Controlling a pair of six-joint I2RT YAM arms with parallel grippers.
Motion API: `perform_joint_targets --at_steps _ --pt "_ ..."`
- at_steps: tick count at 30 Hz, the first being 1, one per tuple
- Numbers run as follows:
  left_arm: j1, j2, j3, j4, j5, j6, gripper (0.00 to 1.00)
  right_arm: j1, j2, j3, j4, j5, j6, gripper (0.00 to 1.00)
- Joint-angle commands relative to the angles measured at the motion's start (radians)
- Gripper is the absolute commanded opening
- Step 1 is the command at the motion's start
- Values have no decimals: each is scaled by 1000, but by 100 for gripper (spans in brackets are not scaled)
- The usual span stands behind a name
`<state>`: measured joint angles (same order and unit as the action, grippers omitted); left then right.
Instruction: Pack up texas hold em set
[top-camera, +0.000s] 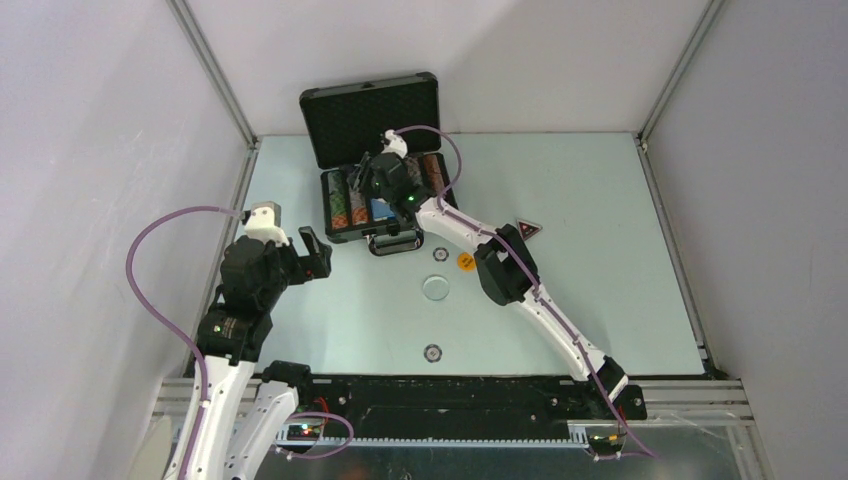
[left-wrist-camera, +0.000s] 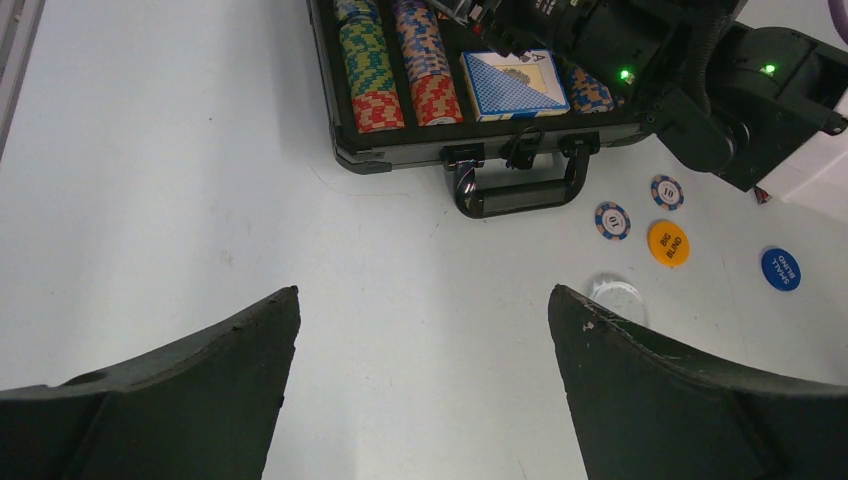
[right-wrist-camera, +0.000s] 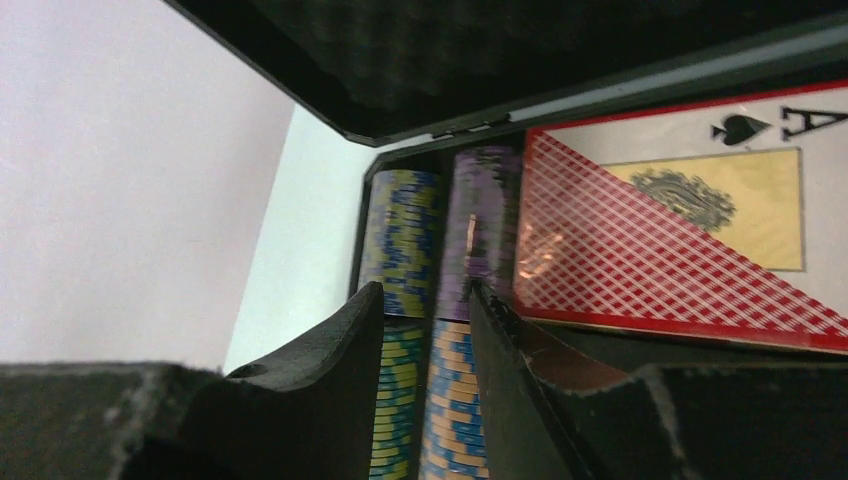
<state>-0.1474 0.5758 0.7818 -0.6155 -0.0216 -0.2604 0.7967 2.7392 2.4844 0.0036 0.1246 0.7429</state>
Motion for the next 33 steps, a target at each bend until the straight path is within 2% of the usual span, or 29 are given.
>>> perform_joint_targets --at_steps 1,8,14,24,27,29,33 --pt "2 -1 7 19 12 24 98 -1 -6 41 -16 60 51 40" --pt "2 -1 7 19 14 24 98 -2 -27 44 -109 179 41 36" --pt "2 -3 5 20 14 24 98 -8 -30 42 -153 220 34 36" --pt "2 1 6 19 14 25 98 -3 -68 1 -101 243 -30 37" --pt "1 3 7 19 12 25 98 -4 -112 -55 -3 185 -41 40" --pt "1 3 6 19 12 26 98 -9 -149 -158 132 83 -51 42" --pt "2 3 6 19 12 26 98 -9 -167 -183 296 -92 -57 44"
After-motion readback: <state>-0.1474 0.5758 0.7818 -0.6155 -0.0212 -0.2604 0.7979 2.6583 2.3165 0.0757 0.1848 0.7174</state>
